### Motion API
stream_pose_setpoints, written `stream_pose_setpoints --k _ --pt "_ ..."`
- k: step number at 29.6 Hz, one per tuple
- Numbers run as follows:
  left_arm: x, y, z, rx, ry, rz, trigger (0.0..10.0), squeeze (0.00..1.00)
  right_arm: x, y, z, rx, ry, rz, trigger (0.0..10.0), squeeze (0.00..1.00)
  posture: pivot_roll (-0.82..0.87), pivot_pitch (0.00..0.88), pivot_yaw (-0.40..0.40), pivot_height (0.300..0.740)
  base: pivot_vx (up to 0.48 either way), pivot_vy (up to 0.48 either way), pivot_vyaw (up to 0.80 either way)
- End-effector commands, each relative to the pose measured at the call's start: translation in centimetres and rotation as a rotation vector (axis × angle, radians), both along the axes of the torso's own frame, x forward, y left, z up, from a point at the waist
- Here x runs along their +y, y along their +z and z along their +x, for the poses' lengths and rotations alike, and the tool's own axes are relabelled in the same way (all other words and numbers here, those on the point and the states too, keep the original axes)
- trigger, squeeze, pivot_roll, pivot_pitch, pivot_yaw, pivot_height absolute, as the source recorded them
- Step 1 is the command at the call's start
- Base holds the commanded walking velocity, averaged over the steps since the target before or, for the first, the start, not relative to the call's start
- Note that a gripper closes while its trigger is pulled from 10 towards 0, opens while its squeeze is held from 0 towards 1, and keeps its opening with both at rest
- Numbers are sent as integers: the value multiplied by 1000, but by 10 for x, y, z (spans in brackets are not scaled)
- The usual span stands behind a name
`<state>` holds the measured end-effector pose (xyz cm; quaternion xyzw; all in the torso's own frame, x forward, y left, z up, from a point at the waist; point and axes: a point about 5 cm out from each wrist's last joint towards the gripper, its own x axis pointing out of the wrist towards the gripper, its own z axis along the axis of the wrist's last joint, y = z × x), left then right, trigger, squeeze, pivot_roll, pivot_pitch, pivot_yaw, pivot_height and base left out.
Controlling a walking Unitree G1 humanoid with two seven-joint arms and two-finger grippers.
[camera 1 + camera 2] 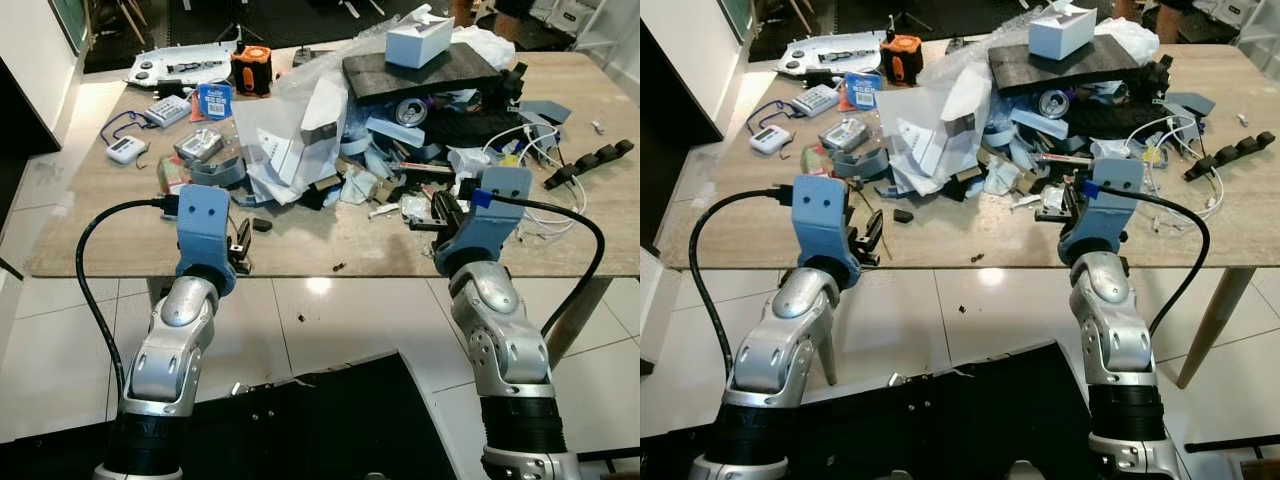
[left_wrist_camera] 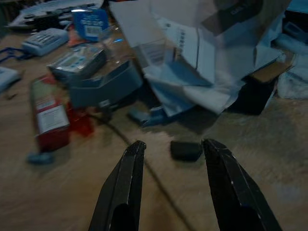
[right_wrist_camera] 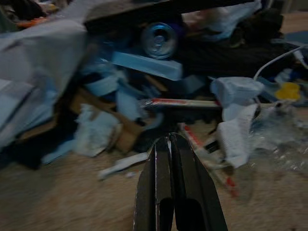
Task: Picking trash to rubbish bin
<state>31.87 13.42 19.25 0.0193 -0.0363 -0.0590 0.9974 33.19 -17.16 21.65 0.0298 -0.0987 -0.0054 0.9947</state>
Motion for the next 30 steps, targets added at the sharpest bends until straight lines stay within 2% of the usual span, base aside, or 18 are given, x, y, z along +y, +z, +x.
stream_pose_setpoints --k 1,15,30 --pt "2 -6 1 35 12 -7 10000 0 2 -7 0 34 12 -6 10000 0 -46 196 52 740 390 0 0" --pt "4 -5 1 32 29 -18 10000 0 6 -8 2 40 22 12 10000 0 -45 196 46 740 347 0 0" --pt "2 -1 1 13 27 -5 10000 0 1 -11 -1 47 7 29 10000 0 -45 196 46 740 0 0 0"
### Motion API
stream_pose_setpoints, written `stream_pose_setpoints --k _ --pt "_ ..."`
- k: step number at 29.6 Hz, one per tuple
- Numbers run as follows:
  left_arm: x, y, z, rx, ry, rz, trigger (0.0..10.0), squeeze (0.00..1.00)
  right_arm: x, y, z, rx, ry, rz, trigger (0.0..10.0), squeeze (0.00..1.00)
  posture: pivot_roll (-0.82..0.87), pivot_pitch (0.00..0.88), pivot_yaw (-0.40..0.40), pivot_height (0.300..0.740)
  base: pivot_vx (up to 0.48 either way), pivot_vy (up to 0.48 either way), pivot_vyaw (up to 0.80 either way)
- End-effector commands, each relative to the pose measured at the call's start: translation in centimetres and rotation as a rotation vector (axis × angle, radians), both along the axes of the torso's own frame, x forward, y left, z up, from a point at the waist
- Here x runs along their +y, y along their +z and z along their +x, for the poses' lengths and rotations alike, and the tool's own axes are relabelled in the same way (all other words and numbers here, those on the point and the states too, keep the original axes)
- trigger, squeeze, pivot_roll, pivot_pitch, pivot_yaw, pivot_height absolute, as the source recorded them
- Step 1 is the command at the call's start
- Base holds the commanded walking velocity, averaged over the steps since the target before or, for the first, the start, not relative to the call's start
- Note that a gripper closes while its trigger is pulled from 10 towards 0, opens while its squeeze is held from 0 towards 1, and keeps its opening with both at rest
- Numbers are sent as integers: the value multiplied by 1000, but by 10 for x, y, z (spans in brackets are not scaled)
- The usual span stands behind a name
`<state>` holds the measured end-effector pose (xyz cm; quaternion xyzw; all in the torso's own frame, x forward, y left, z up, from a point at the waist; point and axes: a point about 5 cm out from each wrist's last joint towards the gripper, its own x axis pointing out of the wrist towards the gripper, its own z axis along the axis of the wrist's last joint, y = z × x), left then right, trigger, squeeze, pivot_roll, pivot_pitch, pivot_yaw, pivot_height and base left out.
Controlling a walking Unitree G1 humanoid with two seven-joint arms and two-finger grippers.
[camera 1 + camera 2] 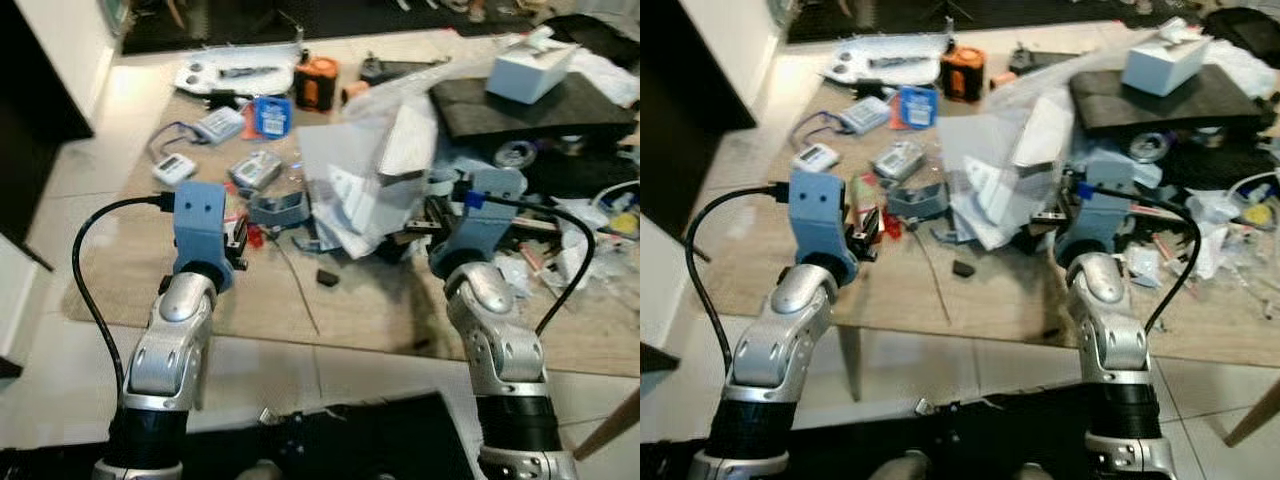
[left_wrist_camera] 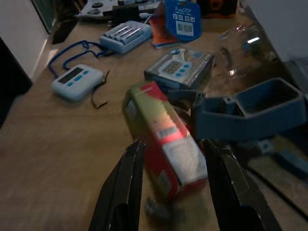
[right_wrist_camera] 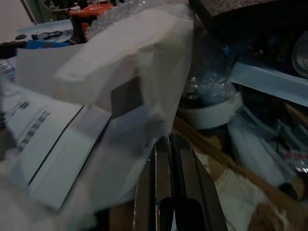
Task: Picking trash to rubbish bin
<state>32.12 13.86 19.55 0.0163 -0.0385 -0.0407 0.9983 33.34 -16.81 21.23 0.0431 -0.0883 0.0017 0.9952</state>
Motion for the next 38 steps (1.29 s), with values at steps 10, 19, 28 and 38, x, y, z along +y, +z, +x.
stream_pose_setpoints --k 10,19,28,38 --pt "-3 -5 -2 32 -34 10 10000 0 -2 -10 -3 37 -16 22 10000 0 -33 196 52 740 0 0 0" --pt "-3 -6 -1 50 -39 17 10000 0 -2 -14 -4 47 -19 29 10000 0 -30 187 55 740 0 0 0" --pt "-5 -9 0 66 -51 36 10000 0 -1 -17 -5 64 -21 31 10000 0 -29 184 58 740 0 0 0" --pt "-8 -16 -2 109 -61 25 10000 0 -2 -18 -5 74 -23 25 10000 0 -35 197 55 740 0 -288 0"
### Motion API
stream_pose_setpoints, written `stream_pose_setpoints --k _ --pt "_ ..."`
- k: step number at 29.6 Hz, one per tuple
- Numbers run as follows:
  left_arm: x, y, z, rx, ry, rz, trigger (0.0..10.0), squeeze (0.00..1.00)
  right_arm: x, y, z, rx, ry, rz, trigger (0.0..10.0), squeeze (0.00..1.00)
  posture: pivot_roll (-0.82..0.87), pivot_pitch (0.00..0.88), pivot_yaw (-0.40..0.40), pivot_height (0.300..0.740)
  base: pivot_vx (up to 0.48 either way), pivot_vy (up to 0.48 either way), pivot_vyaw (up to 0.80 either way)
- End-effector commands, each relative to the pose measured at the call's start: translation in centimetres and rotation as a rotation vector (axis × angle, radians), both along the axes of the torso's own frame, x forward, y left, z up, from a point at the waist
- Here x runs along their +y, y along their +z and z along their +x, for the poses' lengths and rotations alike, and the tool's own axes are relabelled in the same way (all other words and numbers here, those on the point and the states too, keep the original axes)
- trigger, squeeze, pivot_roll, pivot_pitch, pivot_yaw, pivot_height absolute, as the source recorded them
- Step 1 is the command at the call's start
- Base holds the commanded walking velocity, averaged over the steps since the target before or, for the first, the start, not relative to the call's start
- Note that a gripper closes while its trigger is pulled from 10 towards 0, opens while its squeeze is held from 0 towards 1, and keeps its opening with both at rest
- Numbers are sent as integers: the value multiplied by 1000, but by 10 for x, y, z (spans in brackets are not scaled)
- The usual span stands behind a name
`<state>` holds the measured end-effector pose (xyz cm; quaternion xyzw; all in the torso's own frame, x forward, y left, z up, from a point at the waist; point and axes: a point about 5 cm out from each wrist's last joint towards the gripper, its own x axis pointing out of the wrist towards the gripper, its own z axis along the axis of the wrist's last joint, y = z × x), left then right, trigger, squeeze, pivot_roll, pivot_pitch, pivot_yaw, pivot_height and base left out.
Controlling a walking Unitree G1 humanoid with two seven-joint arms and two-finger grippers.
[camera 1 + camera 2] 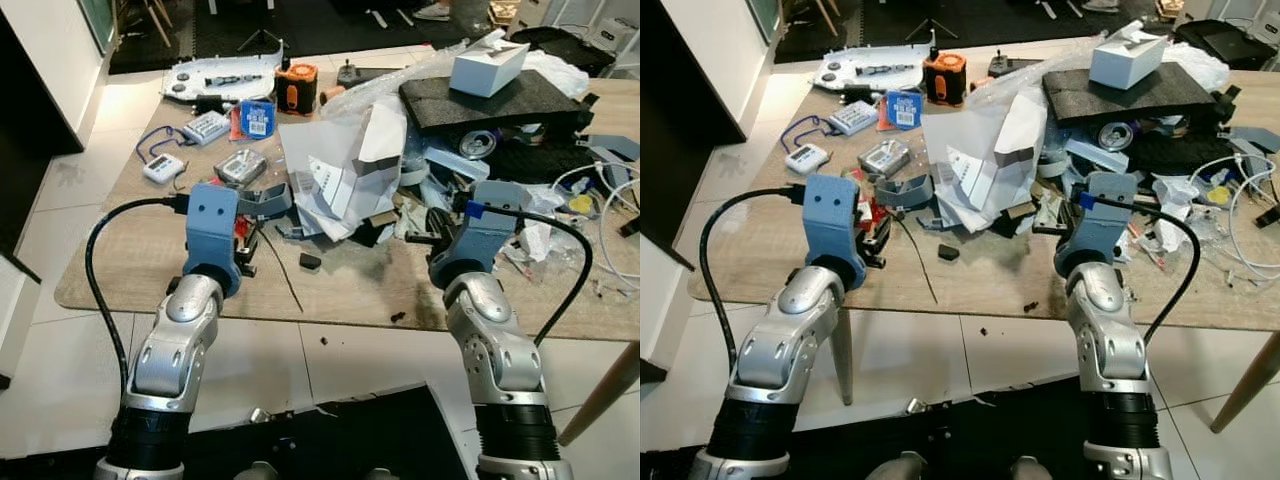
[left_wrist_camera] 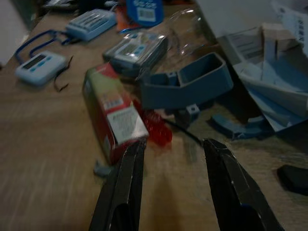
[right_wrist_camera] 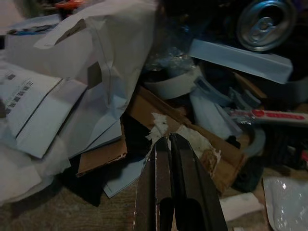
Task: Picking trash to rubbish bin
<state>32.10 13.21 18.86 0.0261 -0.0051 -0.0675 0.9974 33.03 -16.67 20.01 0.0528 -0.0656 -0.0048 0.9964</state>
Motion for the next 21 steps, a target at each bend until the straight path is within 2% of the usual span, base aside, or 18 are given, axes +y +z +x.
stream_pose_setpoints --k 1,15,17,18,21 --pt "-1 -10 -1 43 -8 6 10000 0 -4 -6 -3 29 -15 3 10000 0 -35 197 55 740 0 0 0" --pt "-1 -11 -2 54 -9 11 10000 0 -14 8 2 5 -45 -46 10000 0 -44 203 53 740 0 0 0" --pt "-1 -11 -1 47 -12 26 10000 0 -29 18 9 -19 -59 -56 10000 0 -43 205 49 740 0 0 0" --pt "-1 -10 -2 42 -18 34 10000 0 -37 22 11 -27 -69 -61 10000 1000 -43 205 49 740 0 0 0" --pt "-3 -10 -3 36 -40 47 10000 0 -54 29 17 -26 -85 -118 10000 1000 -40 205 47 740 0 0 0"
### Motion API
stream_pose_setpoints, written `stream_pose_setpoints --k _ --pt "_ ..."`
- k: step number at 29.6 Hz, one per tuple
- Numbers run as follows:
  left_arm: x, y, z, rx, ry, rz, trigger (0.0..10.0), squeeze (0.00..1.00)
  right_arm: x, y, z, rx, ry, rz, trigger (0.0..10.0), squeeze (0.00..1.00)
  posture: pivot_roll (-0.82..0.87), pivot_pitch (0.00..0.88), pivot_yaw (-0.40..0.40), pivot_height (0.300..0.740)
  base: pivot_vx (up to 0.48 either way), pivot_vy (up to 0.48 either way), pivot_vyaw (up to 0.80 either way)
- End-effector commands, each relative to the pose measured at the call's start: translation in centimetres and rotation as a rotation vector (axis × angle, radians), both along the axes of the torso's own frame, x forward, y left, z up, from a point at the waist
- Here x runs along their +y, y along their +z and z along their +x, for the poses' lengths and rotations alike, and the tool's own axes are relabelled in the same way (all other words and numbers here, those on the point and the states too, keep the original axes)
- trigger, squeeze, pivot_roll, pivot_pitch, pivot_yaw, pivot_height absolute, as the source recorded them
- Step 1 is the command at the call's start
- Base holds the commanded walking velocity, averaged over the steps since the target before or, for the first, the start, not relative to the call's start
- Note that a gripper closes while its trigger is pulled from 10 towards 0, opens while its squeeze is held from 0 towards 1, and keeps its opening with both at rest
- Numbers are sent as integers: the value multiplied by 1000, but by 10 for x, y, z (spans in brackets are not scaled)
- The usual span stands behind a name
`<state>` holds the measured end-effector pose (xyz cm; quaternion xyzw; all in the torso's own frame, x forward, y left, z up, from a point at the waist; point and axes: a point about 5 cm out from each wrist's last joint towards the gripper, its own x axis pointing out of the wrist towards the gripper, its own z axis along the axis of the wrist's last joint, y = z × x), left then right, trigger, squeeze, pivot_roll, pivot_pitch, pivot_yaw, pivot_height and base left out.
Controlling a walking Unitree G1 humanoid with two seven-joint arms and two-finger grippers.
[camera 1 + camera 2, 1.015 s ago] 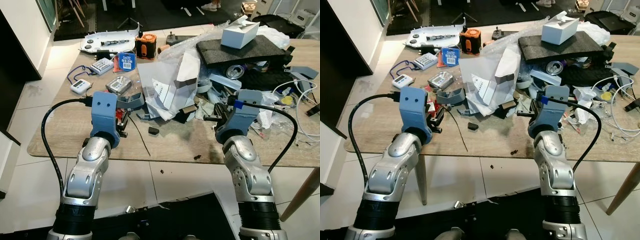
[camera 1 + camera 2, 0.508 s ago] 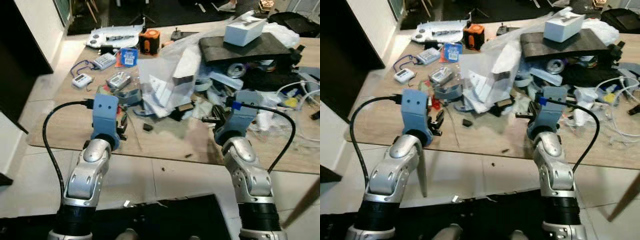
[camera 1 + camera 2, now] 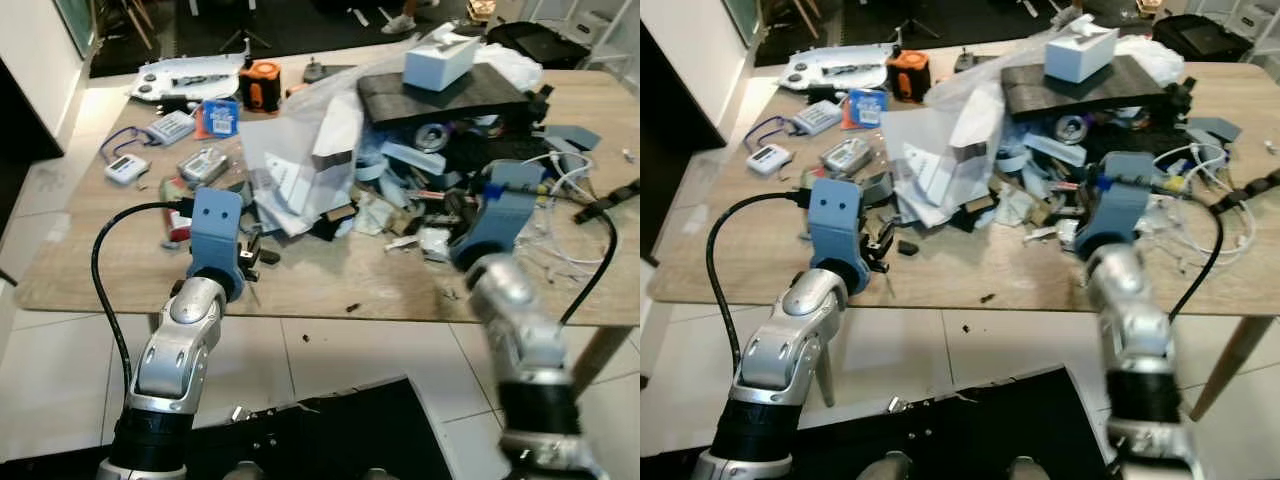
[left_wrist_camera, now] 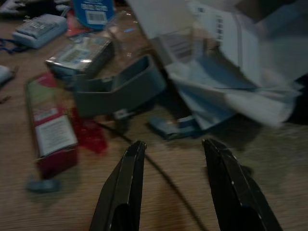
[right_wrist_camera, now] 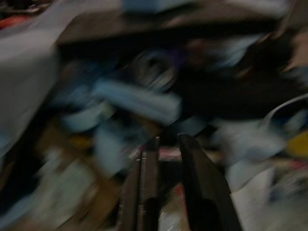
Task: Picking trash to rubbish bin
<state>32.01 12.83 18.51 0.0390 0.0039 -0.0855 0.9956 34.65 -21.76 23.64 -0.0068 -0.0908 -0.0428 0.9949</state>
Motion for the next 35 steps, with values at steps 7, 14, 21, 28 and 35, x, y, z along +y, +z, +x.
stream_pose_setpoints --k 7,14,21,28,35 --pt "0 -5 1 14 -27 46 10000 0 -22 1 16 71 -20 -92 10000 1000 -35 218 52 740 0 0 0" --pt "-1 0 2 -8 -79 106 10000 0 -34 -3 35 222 86 -35 10000 1000 -21 242 53 740 0 0 0" --pt "-16 13 7 -46 -217 120 10000 0 -24 12 54 288 265 39 10000 1000 -12 300 37 740 0 0 0" --pt "-34 29 9 -64 -331 136 10000 0 -7 22 63 314 322 -35 10000 0 -4 358 37 740 0 0 0" --pt "-45 44 10 -83 -383 136 10000 0 0 15 67 399 320 -132 10000 0 3 384 27 740 0 0 0"
